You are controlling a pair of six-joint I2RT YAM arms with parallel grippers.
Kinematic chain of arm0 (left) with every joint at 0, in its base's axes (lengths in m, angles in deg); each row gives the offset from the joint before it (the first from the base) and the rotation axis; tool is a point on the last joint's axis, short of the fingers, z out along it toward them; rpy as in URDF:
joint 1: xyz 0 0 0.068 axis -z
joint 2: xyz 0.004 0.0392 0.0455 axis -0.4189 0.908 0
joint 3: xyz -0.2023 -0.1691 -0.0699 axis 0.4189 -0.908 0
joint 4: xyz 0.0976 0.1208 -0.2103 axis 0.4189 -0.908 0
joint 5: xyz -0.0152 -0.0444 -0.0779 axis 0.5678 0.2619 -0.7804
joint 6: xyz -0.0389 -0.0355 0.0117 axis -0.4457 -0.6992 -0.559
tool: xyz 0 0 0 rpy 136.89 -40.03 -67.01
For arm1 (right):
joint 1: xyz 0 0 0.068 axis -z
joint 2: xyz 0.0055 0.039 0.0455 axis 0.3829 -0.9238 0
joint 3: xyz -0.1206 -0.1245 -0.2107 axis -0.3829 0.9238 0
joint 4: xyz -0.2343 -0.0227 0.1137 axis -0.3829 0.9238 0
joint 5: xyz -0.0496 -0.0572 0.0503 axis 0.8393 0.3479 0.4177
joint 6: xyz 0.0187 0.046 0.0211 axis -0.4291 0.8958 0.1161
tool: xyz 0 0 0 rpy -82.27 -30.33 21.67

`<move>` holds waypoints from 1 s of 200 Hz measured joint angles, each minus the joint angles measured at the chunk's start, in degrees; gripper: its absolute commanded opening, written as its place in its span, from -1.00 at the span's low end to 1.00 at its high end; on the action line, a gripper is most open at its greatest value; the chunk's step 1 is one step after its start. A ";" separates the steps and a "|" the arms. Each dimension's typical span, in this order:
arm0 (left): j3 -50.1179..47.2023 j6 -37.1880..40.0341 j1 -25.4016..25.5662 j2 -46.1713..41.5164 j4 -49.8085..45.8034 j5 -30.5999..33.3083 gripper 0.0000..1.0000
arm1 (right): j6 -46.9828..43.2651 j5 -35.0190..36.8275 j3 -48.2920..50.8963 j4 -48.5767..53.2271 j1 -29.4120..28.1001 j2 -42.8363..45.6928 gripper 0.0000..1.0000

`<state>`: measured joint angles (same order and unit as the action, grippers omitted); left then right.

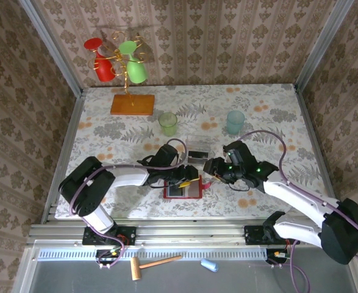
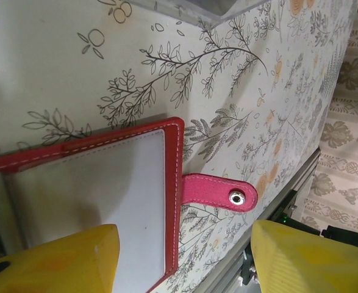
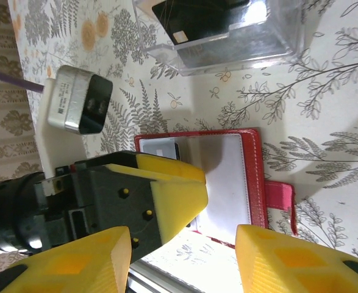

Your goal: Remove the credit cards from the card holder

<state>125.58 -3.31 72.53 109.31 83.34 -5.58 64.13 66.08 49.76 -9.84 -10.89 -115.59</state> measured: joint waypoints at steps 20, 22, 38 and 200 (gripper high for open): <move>0.61 -0.02 0.22 0.90 0.04 -0.04 0.19 | 0.00 0.31 1.03 0.79 0.98 2.58 0.00; 0.66 -0.02 0.24 0.96 0.09 -0.07 0.19 | 0.00 0.33 1.09 0.79 1.05 2.73 0.00; 0.85 -0.15 0.26 1.18 0.17 -0.15 0.19 | 0.00 0.37 1.86 1.09 1.55 4.09 0.01; 0.87 -0.17 -1.38 -4.52 -0.72 0.39 0.18 | 0.72 -1.01 3.48 -1.64 1.73 0.66 -0.02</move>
<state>126.45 -3.49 71.16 104.78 82.62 -5.18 64.85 65.07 53.23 -11.47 -9.17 -114.93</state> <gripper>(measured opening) 0.589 0.496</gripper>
